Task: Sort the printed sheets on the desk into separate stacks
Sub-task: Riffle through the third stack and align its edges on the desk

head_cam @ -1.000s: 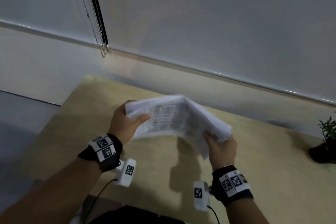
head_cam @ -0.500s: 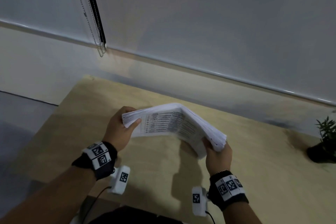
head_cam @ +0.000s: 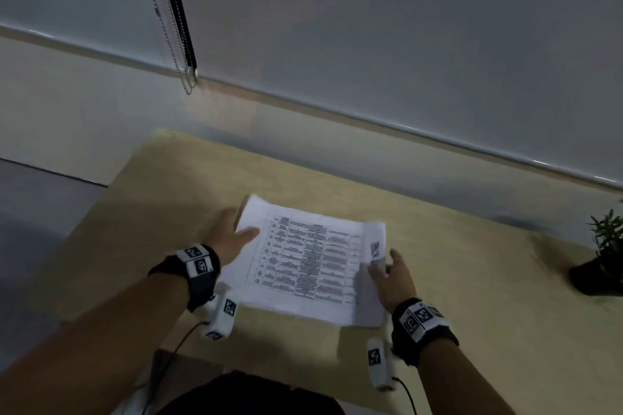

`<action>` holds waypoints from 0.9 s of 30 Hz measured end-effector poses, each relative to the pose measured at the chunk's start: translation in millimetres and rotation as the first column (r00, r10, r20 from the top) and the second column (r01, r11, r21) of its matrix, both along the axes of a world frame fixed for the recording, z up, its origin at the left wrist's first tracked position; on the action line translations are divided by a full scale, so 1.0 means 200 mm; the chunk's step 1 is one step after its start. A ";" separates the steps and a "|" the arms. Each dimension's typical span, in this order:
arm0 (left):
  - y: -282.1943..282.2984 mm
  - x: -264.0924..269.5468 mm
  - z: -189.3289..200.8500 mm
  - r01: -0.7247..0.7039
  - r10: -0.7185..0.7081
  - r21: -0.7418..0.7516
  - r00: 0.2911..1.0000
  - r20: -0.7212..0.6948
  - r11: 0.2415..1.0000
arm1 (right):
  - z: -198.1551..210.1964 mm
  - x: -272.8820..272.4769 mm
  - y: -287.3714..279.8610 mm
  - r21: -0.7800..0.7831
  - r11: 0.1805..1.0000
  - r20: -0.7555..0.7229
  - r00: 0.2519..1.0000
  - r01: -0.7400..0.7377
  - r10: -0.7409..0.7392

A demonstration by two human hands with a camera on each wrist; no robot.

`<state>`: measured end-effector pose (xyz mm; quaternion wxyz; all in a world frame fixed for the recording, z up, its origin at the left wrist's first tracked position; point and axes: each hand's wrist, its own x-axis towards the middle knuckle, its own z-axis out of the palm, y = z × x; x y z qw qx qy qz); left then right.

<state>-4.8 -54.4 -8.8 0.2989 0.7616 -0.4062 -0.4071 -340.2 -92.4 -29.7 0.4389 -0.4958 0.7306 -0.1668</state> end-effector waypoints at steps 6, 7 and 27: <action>0.05 -0.07 -0.13 0.065 -0.081 0.090 0.979 0.187 0.994 | -0.14 0.04 0.04 0.039 0.999 -0.158 0.987 0.005 0.002; 0.05 -0.06 -0.14 0.044 -0.060 0.090 0.982 0.181 0.995 | -0.15 0.04 0.04 0.041 0.999 -0.151 0.989 0.015 -0.009; 0.04 -0.08 0.06 -0.023 0.054 -0.279 0.993 0.104 0.960 | 0.25 0.11 0.09 -0.422 0.902 -0.116 0.982 0.086 -0.149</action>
